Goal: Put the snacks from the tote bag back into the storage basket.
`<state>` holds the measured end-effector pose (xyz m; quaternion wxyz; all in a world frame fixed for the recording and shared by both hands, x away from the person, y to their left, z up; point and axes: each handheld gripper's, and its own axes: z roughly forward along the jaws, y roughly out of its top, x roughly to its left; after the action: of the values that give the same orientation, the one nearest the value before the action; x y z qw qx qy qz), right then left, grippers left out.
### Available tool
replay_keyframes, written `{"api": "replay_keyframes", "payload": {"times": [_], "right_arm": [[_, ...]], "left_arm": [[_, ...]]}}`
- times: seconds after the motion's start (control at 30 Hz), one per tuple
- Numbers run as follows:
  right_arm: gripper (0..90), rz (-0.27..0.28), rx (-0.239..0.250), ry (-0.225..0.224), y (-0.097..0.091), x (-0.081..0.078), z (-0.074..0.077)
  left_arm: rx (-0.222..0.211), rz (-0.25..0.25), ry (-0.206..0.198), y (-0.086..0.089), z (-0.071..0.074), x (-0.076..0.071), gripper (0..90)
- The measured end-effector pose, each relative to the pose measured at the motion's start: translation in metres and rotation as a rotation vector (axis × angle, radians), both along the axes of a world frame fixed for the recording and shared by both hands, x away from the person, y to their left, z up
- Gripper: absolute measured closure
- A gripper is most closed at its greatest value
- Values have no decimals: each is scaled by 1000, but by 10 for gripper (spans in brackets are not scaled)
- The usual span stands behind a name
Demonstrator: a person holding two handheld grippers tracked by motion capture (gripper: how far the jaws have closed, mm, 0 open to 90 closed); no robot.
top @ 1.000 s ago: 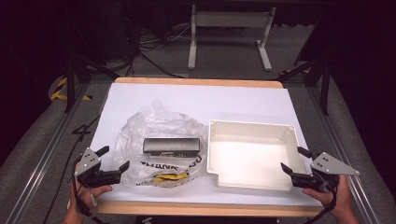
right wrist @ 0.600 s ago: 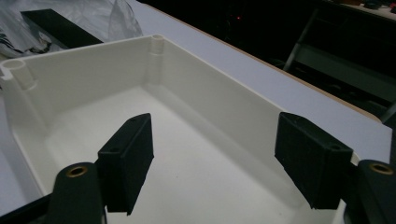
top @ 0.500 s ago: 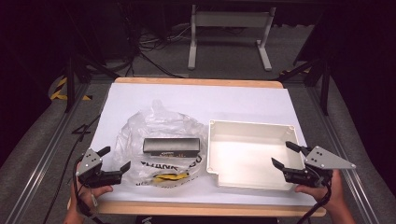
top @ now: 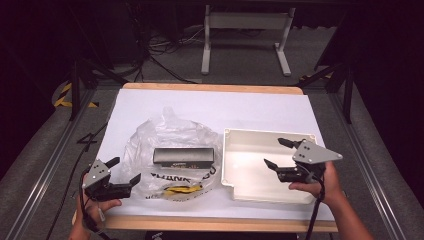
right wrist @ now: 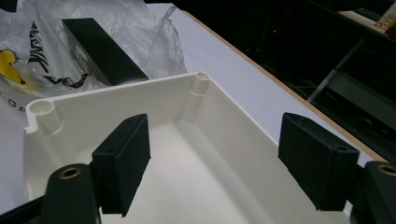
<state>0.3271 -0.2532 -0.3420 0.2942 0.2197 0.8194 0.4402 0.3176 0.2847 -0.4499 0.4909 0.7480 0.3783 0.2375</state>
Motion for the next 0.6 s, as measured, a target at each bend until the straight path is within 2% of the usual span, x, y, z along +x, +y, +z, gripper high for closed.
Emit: {"api": "replay_keyframes", "payload": {"times": [0.07,0.1,0.17,0.23,0.3,0.6], "right_arm": [[271,17,1,13,7,8,1],[271,51,1,44,14,15,1],[271,54,3,45,17,17,1],[270,77,-13,66,25,25,1],[271,85,-24,63,32,31,0],[293,195,-78,91,65,54,9]], "left_arm": [[-2,-2,2,0,0,0,56],[6,-4,3,0,0,0,56],[6,-5,4,0,0,0,56],[3,-6,6,-1,0,1,56],[6,-4,6,-1,-1,1,56],[13,-11,11,-3,0,0,56]]}}
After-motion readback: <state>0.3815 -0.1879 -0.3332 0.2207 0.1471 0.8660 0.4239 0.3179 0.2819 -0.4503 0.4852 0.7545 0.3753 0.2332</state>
